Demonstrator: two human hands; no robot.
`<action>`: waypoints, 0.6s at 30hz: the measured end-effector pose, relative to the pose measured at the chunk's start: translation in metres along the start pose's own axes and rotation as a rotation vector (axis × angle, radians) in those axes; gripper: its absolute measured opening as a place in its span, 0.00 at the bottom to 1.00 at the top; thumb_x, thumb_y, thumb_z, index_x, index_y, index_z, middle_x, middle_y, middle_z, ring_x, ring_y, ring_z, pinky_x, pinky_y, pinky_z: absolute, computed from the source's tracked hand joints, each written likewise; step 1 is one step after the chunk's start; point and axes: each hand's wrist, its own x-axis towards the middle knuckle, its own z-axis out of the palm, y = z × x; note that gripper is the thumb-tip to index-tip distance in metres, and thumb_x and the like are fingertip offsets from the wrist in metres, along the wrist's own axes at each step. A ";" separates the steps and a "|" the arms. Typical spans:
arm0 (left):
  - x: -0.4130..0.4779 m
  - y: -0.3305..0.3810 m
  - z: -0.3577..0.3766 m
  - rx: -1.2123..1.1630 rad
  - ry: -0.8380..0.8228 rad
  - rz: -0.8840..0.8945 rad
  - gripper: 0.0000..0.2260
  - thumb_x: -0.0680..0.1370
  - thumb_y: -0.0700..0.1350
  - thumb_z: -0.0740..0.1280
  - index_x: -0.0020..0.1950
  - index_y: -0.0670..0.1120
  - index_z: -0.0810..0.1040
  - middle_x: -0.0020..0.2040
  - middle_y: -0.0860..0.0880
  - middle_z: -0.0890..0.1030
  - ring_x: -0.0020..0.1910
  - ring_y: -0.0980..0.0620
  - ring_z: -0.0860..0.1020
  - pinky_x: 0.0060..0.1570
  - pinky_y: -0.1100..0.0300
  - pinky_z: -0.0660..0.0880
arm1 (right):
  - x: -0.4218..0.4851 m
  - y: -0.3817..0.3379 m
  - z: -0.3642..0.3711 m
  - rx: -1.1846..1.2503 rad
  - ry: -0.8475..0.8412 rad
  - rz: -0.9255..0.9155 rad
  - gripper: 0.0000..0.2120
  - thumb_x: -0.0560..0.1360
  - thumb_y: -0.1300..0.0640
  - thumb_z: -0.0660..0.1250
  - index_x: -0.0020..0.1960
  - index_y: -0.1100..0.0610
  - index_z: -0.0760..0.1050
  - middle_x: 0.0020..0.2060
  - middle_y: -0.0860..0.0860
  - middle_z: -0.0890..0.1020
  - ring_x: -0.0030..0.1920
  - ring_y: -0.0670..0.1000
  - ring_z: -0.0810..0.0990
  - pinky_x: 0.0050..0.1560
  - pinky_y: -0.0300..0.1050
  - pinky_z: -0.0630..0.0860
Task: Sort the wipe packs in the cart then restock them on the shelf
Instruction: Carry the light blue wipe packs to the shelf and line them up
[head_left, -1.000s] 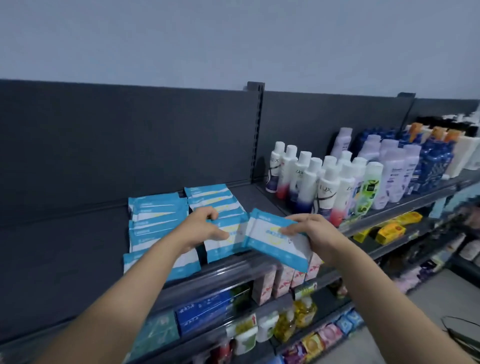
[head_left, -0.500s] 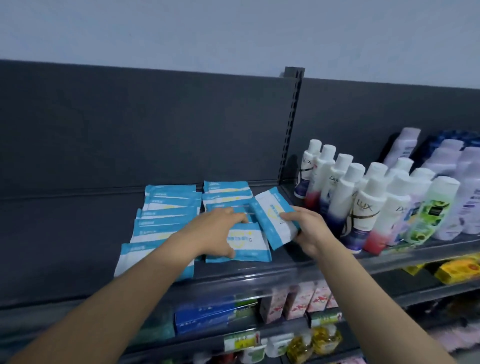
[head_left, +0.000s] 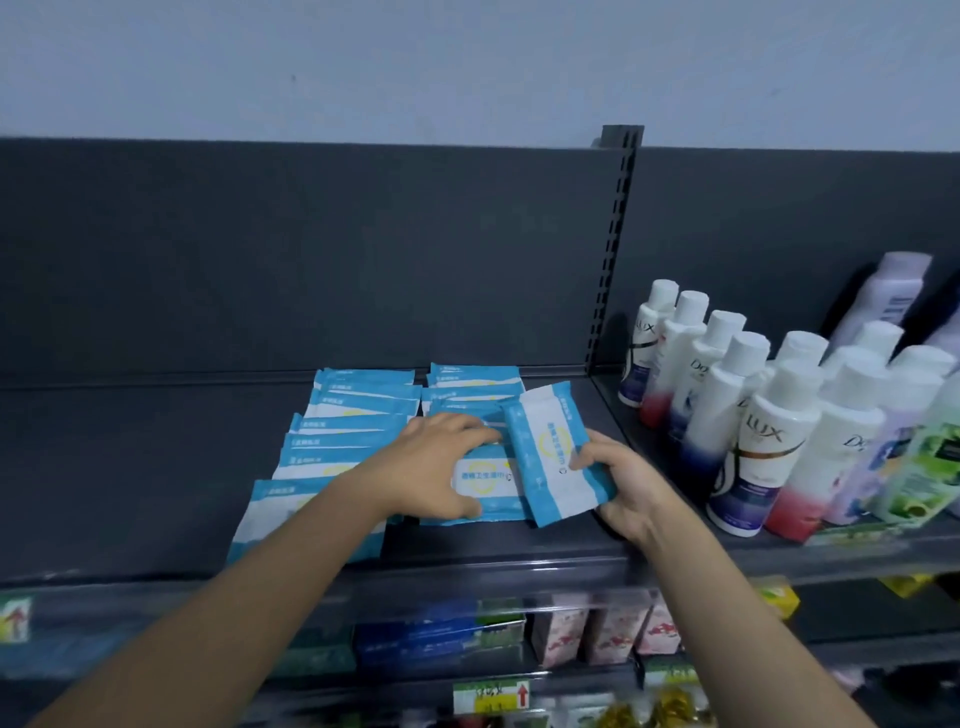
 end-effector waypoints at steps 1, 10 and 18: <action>0.000 0.000 0.001 -0.067 0.044 0.001 0.33 0.72 0.56 0.69 0.74 0.57 0.59 0.73 0.56 0.61 0.72 0.54 0.56 0.72 0.55 0.53 | 0.000 0.000 -0.001 0.013 -0.003 -0.005 0.27 0.55 0.69 0.61 0.54 0.62 0.76 0.48 0.60 0.83 0.42 0.56 0.81 0.41 0.45 0.77; 0.010 0.045 0.009 -0.858 0.316 -0.037 0.13 0.76 0.44 0.70 0.58 0.53 0.72 0.51 0.55 0.81 0.49 0.59 0.80 0.51 0.59 0.78 | -0.019 0.004 0.015 -0.107 -0.164 -0.182 0.26 0.60 0.78 0.68 0.56 0.65 0.76 0.46 0.60 0.84 0.44 0.56 0.83 0.46 0.51 0.81; -0.012 0.025 -0.026 -1.004 0.384 -0.043 0.26 0.68 0.33 0.75 0.59 0.52 0.70 0.46 0.49 0.77 0.34 0.49 0.76 0.38 0.55 0.78 | -0.037 -0.024 0.033 -0.538 -0.168 -0.385 0.19 0.63 0.73 0.72 0.53 0.61 0.79 0.47 0.55 0.84 0.46 0.51 0.81 0.53 0.48 0.77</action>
